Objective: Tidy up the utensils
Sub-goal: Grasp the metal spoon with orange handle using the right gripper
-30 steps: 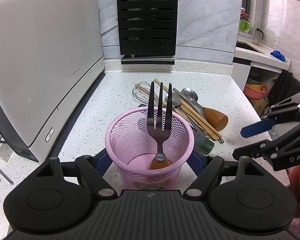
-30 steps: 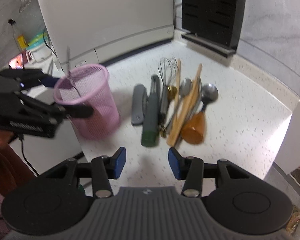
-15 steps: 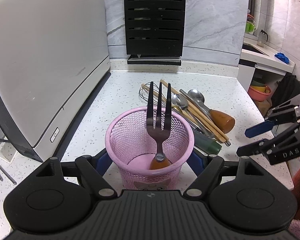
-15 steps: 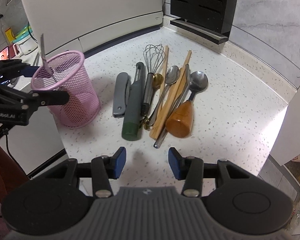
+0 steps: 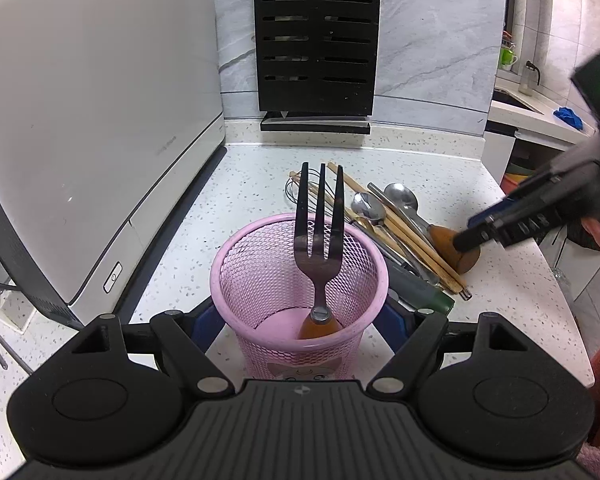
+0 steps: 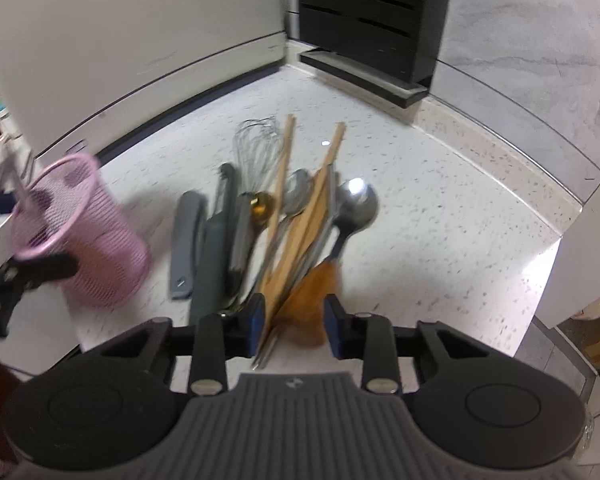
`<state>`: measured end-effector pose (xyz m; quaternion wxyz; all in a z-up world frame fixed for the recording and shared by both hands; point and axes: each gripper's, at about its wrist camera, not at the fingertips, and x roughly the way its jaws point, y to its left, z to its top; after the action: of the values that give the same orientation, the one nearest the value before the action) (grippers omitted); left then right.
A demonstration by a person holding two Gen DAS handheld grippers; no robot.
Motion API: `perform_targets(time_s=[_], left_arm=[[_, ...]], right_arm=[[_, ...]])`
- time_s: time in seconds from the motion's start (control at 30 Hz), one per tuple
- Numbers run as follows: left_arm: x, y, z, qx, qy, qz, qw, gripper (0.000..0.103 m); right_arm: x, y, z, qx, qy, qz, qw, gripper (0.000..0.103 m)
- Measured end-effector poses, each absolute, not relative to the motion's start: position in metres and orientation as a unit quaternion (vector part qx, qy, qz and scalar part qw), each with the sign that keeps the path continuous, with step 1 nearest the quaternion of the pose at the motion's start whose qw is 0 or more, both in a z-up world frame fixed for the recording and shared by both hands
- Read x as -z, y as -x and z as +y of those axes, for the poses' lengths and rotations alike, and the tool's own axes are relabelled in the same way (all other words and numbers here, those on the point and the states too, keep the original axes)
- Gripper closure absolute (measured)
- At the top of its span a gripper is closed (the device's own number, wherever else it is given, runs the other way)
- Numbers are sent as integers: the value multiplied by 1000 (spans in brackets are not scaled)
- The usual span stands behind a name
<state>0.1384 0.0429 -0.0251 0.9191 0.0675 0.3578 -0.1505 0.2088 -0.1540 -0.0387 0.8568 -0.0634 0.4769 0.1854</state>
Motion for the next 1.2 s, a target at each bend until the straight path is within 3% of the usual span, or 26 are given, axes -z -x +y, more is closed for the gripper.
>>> perform_targets(time_s=[0.2, 0.63, 1.2], left_arm=[[26, -143, 40, 153, -72, 356, 919, 12], [26, -144, 38, 155, -76, 355, 919, 12], [26, -145, 38, 154, -76, 355, 919, 12]], right_arm=[[47, -244, -163, -155, 28, 499, 852, 89], [65, -286, -170, -141, -42, 543, 827, 92], [70, -281, -150, -132, 47, 525, 840, 99]])
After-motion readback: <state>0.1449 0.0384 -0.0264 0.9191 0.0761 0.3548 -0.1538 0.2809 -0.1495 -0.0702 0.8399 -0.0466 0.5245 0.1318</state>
